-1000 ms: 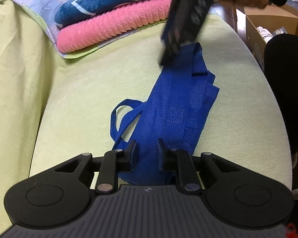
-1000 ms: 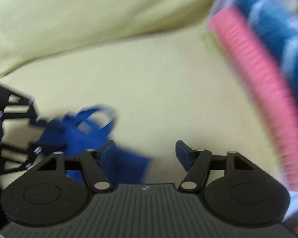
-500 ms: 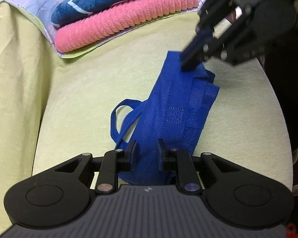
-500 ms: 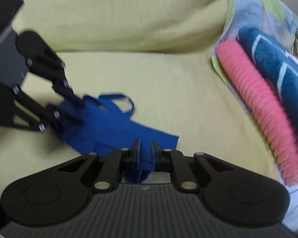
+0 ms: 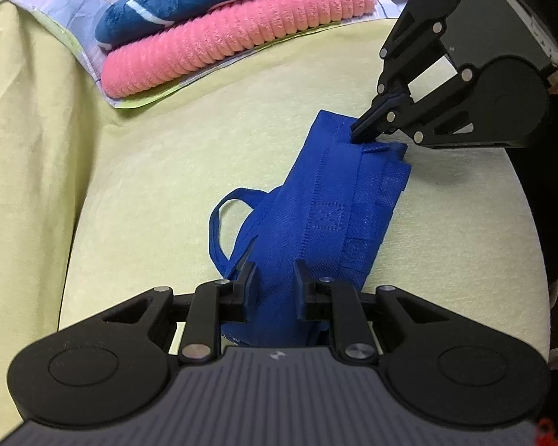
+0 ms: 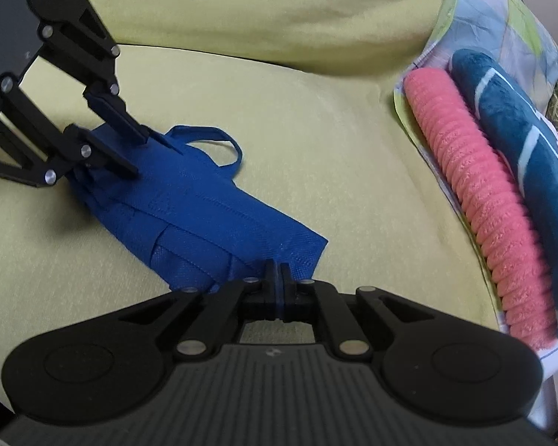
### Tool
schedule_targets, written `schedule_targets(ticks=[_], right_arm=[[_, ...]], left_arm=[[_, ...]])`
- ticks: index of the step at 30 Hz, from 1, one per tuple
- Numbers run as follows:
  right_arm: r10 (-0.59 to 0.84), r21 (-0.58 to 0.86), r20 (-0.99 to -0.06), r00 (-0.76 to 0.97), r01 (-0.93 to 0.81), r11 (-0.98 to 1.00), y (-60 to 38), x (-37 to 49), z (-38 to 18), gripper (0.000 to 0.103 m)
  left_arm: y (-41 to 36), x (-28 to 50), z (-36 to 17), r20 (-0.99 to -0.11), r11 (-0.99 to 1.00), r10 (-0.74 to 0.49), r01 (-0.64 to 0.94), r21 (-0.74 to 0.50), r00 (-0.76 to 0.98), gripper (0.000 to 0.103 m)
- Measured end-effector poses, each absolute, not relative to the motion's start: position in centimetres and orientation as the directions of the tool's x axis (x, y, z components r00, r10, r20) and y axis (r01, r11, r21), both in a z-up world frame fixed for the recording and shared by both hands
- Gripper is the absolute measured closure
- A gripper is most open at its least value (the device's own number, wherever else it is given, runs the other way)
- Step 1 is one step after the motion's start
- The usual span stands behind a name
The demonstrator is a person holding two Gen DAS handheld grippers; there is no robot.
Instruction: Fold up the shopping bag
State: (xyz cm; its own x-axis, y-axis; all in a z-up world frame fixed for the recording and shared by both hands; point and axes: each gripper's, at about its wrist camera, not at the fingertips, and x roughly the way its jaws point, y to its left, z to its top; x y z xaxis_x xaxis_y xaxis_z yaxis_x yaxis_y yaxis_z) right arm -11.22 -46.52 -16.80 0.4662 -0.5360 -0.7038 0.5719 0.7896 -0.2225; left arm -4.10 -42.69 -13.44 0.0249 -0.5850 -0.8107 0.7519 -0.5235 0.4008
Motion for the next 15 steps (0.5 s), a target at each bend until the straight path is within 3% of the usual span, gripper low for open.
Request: schedule_targets(ticks=[6,10,15], right_arm=[[-0.536,-0.217,-0.721,0.439,0.592,0.776,-46.3,-11.4,-15.7,0.098],[-0.54,-0.192,-0.723,0.431,0.625,0.756,-46.4,-12.4,-15.0,0.084],[-0.534,-0.133,-0.723,0.437,0.671,0.729,-46.2,-13.9,-14.0,0.077]], left_arm=[[-42.9,-4.1,-13.4,-0.816,-0.516,-0.577,0.76,0.395,0.033,0.082],[-43.0,-4.2,-13.4,-0.817,-0.517,-0.575,0.758,0.398,0.037,0.082],[-43.0,-4.1,-13.4,-0.818,-0.52,-0.574,0.758,0.394,0.031,0.082]])
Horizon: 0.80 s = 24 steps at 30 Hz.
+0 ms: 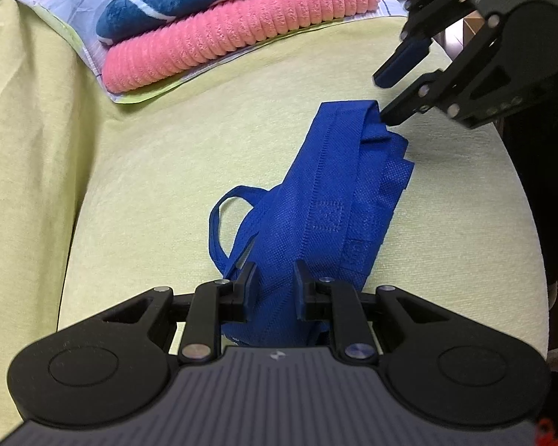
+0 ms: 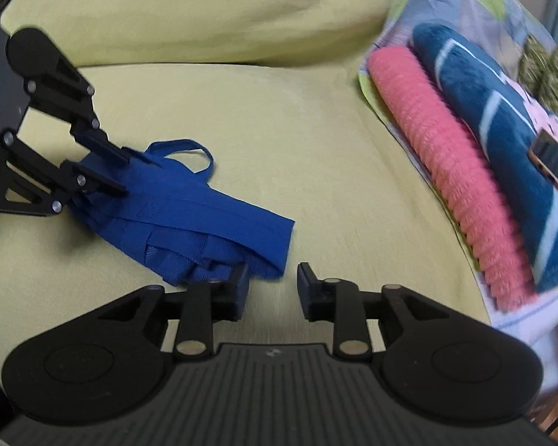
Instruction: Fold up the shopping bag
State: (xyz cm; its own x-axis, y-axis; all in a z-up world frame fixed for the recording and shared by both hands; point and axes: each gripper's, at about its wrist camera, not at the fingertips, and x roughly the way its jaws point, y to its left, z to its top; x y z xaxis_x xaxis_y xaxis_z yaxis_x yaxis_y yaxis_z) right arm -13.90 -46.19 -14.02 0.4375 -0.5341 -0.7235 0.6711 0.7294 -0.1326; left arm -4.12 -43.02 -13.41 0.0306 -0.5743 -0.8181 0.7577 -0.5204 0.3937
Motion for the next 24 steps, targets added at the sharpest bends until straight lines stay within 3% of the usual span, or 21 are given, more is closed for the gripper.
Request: schedule_targets(ticks=[6,10,13,18,23,24], right_arm=[[-0.527,-0.068,-0.727,0.441,0.716,0.695,-45.2,-14.9,-12.8,0.072],[-0.452,0.088,-0.74,0.498,0.738,0.669,-44.6,-15.5,-12.5,0.07],[-0.349,0.294,-0.726,0.593,0.726,0.622,-44.4,-15.9,-13.1,0.067],[-0.286,0.634,-0.627,0.725,0.688,0.353,-45.6,-16.5,-16.5,0.066],[-0.318,0.765,-0.587,0.744,0.638,0.081,-47.3,-16.4,-19.6,0.066],[-0.328,0.773,-0.583,0.743,0.632,0.056,-47.4,-16.2,-19.8,0.062]], left_arm=[[-42.9,-4.1,-13.5,-0.814,-0.522,-0.581,0.755,0.397,0.026,0.082],[-42.9,-3.8,-13.5,-0.813,-0.524,-0.583,0.759,0.387,0.012,0.082],[-42.8,-3.7,-13.6,-0.81,-0.525,-0.586,0.758,0.386,0.007,0.082],[-42.7,-3.4,-13.6,-0.807,-0.526,-0.59,0.764,0.374,-0.012,0.082],[-42.6,-3.2,-13.6,-0.805,-0.534,-0.592,0.762,0.365,-0.029,0.082],[-42.6,-3.2,-13.6,-0.805,-0.536,-0.593,0.762,0.363,-0.033,0.082]])
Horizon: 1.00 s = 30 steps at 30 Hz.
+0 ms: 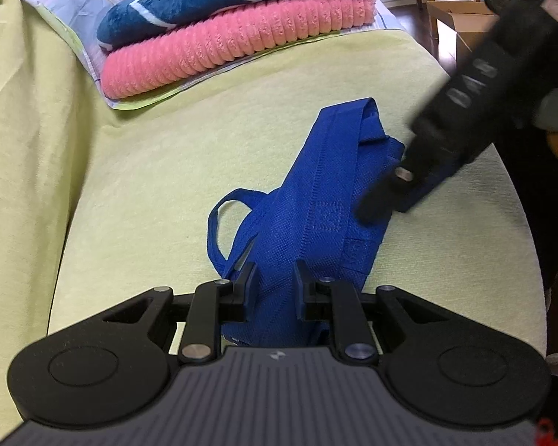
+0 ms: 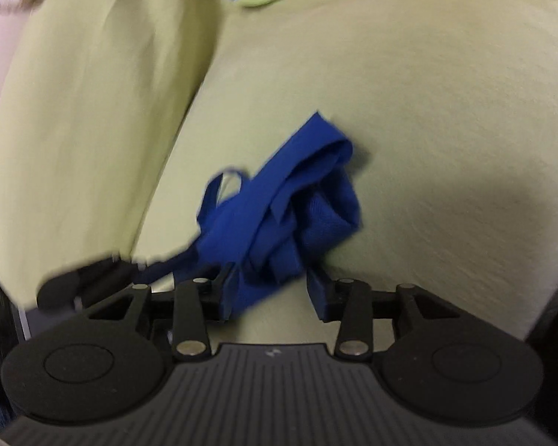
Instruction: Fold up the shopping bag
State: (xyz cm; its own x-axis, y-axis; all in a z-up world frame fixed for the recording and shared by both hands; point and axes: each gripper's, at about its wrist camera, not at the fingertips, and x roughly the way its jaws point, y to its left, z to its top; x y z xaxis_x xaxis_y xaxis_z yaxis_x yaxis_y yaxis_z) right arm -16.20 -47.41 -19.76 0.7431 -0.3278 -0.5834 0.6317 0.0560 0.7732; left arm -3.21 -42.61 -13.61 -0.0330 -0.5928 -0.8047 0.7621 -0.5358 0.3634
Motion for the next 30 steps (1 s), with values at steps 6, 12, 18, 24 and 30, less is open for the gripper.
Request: schedule_targets(ticks=[6,12,18,24,30], right_arm=[[-0.41,0.674,-0.631,0.658,0.727,0.129,-47.3,-13.3,-18.6,0.064],[-0.444,0.483,-0.664,0.602,0.798,0.36,-48.8,-10.2,-16.9,0.065],[-0.438,0.465,-0.645,0.626,0.776,0.426,-48.2,-11.0,-16.6,0.066],[-0.461,0.46,-0.624,0.631,0.774,0.435,-47.8,-11.1,-16.9,0.066],[-0.468,0.458,-0.612,0.637,0.768,0.447,-47.2,-11.4,-17.1,0.065]], left_arm=[[-42.8,-3.1,-13.8,-0.796,-0.519,-0.605,0.775,0.36,-0.036,0.082],[-43.6,-3.2,-14.0,-0.784,-0.497,-0.62,0.787,0.365,-0.027,0.082],[-45.1,-0.9,-12.2,-0.817,-0.523,-0.575,0.788,0.325,-0.045,0.07],[-48.1,1.6,-12.9,-0.859,-0.494,-0.51,0.83,0.259,-0.036,0.074],[-51.7,3.4,-14.2,-0.891,-0.483,-0.416,0.874,0.048,-0.18,0.075]])
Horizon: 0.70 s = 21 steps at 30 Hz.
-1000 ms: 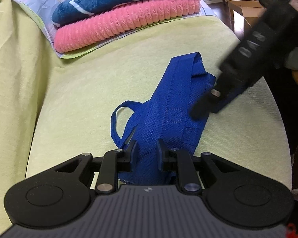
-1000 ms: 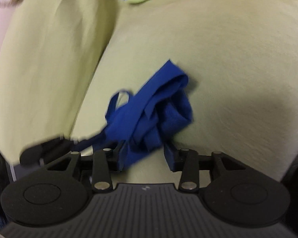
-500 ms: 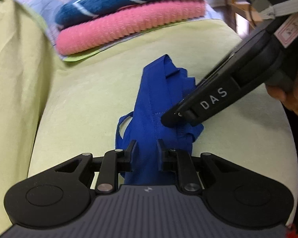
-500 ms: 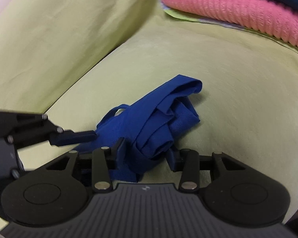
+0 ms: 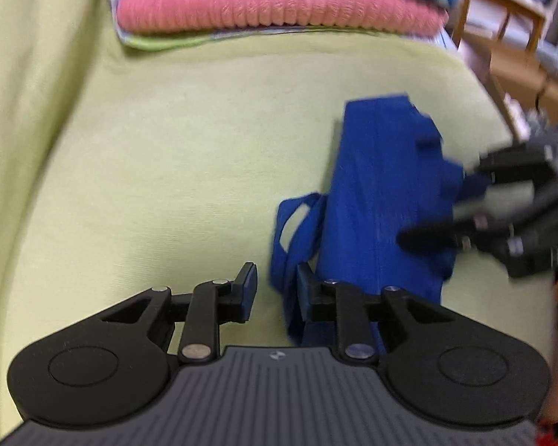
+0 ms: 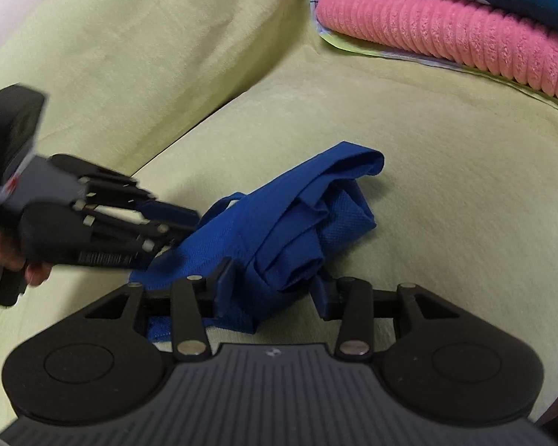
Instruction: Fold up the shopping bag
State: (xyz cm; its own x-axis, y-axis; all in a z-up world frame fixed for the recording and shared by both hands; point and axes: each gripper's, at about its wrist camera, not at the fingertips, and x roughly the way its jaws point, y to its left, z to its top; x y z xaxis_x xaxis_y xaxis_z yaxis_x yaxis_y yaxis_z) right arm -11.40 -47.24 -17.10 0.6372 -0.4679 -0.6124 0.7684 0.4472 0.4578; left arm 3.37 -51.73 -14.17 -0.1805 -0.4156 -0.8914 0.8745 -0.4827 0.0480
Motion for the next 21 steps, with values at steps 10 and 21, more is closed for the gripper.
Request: schedule_targets(ticks=[10,21], right_arm=[[-0.476,0.456,-0.6,0.643,0.764,0.457,-47.0,-11.6,-17.2,0.066],[-0.441,0.467,-0.611,0.658,0.749,0.47,-47.8,-11.7,-16.9,0.065]], left_arm=[[-53.6,3.8,-13.7,-0.88,-0.549,-0.352,0.831,-0.082,-0.32,0.103],[-50.8,6.3,-11.4,-0.763,-0.544,-0.412,0.806,-0.232,-0.498,0.103]])
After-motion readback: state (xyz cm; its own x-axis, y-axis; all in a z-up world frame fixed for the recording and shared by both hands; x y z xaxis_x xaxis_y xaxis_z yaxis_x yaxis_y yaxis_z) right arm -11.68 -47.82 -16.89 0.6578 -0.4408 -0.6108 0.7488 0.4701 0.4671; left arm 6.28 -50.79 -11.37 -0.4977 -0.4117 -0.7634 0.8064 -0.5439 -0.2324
